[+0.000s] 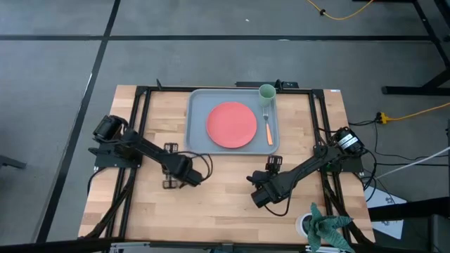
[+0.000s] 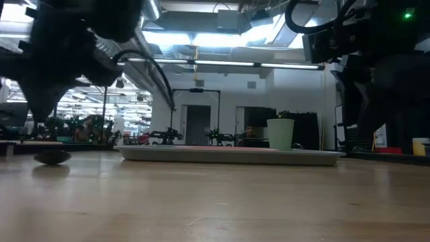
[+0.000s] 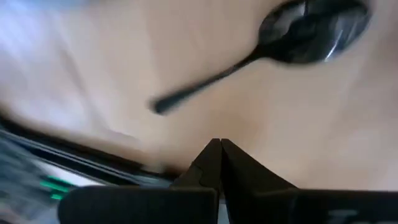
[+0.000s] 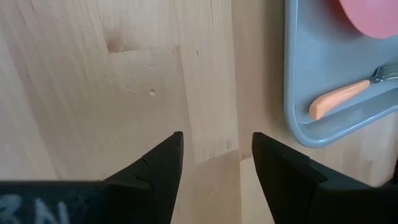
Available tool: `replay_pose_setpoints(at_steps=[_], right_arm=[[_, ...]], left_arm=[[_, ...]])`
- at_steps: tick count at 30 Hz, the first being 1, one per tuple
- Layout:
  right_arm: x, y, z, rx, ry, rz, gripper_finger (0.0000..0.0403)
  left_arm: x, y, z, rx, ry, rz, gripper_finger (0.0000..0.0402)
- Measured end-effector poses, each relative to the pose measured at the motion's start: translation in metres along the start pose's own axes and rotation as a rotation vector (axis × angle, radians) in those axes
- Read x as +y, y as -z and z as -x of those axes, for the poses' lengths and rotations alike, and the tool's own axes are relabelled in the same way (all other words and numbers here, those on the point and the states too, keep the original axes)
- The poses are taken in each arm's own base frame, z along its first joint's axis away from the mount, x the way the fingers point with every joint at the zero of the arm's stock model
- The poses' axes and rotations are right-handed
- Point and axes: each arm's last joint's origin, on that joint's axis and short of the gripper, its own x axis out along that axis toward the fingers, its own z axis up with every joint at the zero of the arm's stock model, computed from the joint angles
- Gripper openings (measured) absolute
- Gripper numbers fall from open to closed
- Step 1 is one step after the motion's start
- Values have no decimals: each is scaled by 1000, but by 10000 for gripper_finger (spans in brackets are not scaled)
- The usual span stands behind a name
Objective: Pick and place plate/cup/fork/spoon on tray
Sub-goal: Put the black spoon on the blue tray on the left side of the orange plate
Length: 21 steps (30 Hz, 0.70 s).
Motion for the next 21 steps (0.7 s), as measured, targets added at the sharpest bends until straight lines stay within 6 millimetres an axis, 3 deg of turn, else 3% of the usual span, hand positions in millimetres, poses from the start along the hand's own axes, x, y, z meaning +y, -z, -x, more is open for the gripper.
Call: replay_pose_setpoints(at_steps=[2, 5, 13, 15, 21], right_arm=[[0, 0, 0, -3, -3, -2, 196], [1, -1, 0, -8, -7, -8, 196], [-13, -12, -9, 28, -27, -80, 196], [-20, -14, -12, 62, -33, -115, 196], [-63, -28, -14, 54, -22, -183, 196]], left_arm=[[0, 5, 1, 6, -112, -163, 0], [2, 5, -3, -8, -168, -250, 0], [21, 8, -24, -16, -29, -278, 0], [32, 16, -25, -35, -10, -251, 0], [65, 35, -4, -216, 5, -119, 0]])
